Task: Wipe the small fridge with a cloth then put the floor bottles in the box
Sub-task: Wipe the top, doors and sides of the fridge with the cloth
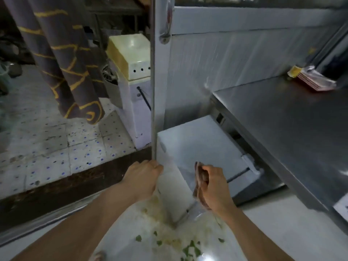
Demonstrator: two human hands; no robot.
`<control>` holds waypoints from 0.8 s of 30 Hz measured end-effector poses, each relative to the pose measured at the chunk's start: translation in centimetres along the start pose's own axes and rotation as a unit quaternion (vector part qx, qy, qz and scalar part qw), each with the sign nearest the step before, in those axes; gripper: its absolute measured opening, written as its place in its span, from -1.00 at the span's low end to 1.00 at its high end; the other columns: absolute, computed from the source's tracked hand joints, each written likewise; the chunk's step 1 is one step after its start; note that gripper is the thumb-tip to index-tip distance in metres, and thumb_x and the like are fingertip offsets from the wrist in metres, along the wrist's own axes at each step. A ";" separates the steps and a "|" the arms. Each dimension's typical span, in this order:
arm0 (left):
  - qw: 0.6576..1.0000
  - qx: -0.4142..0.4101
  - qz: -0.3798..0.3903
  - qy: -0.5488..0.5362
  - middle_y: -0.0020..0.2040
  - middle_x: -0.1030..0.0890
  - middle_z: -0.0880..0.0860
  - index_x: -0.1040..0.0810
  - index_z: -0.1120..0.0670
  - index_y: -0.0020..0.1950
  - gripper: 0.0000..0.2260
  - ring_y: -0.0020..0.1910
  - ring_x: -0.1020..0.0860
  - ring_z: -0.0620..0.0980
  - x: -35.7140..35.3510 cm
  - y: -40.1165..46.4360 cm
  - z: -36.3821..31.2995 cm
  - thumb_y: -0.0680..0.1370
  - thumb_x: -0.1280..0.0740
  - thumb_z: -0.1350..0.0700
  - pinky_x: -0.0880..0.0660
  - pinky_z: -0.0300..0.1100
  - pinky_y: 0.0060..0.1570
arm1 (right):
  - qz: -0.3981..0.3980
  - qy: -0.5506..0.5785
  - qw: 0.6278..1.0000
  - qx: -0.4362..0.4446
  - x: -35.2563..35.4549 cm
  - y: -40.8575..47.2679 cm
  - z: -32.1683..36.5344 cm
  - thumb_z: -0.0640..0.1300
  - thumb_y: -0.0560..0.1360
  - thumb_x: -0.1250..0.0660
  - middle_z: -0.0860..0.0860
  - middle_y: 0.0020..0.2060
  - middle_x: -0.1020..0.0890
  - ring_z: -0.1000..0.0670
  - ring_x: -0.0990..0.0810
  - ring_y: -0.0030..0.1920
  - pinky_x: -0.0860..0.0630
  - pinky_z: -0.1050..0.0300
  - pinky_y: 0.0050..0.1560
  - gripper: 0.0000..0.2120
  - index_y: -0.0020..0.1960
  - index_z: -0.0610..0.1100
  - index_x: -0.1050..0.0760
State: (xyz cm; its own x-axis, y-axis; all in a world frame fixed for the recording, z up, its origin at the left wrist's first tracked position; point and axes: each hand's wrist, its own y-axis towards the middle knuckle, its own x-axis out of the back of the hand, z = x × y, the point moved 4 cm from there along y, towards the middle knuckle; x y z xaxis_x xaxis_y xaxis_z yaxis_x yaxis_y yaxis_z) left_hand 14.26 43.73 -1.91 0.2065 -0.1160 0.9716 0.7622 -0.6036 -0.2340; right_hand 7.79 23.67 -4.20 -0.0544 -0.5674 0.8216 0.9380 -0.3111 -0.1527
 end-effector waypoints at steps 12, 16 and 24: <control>0.972 -0.232 0.039 0.016 0.16 -0.48 -0.01 -0.41 -0.01 0.22 -0.72 0.07 -0.48 -0.02 -2.9 1.6 5.4 0.51 -0.24 0.12 -0.37 -0.18 -0.03 | -0.150 0.047 0.954 -0.257 -4.1 -7.0 2.5 -0.40 0.49 -0.18 -0.15 0.29 -0.35 -0.16 -0.52 0.00 -0.55 0.07 -0.12 -0.57 0.33 -0.16 -0.39; 0.958 -0.279 0.056 0.035 0.22 -0.42 0.02 -0.37 0.01 0.27 -0.66 0.16 -0.45 0.04 -3.5 3.1 3.6 0.49 -0.26 0.11 -0.37 -0.09 0.01 | -0.177 0.098 0.939 -0.278 -4.8 -8.4 1.3 -0.35 0.53 -0.15 -0.11 0.23 -0.33 -0.17 -0.60 -0.28 -0.58 -0.07 -0.48 -0.61 0.32 -0.11 -0.35; 0.938 -0.342 0.018 0.064 0.32 -0.33 0.03 -0.28 0.01 0.35 -0.53 0.26 -0.37 0.05 -6.5 6.1 1.2 0.47 -0.30 0.11 -0.30 -0.06 0.17 | -0.203 -0.014 0.952 -0.229 -7.8 -6.6 -0.1 -0.34 0.48 -0.26 -0.11 0.26 -0.36 -0.19 -0.57 -0.03 -0.60 -0.05 -0.24 -0.53 0.37 -0.11 -0.38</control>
State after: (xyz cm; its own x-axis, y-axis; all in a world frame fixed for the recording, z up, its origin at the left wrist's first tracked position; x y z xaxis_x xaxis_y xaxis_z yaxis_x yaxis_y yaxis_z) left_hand 18.33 41.75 -9.72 0.1162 -0.2130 0.9701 0.1764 -0.9568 -0.2312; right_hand 1.96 30.12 -9.63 -0.3662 -0.3110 0.8770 0.5941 -0.8035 -0.0369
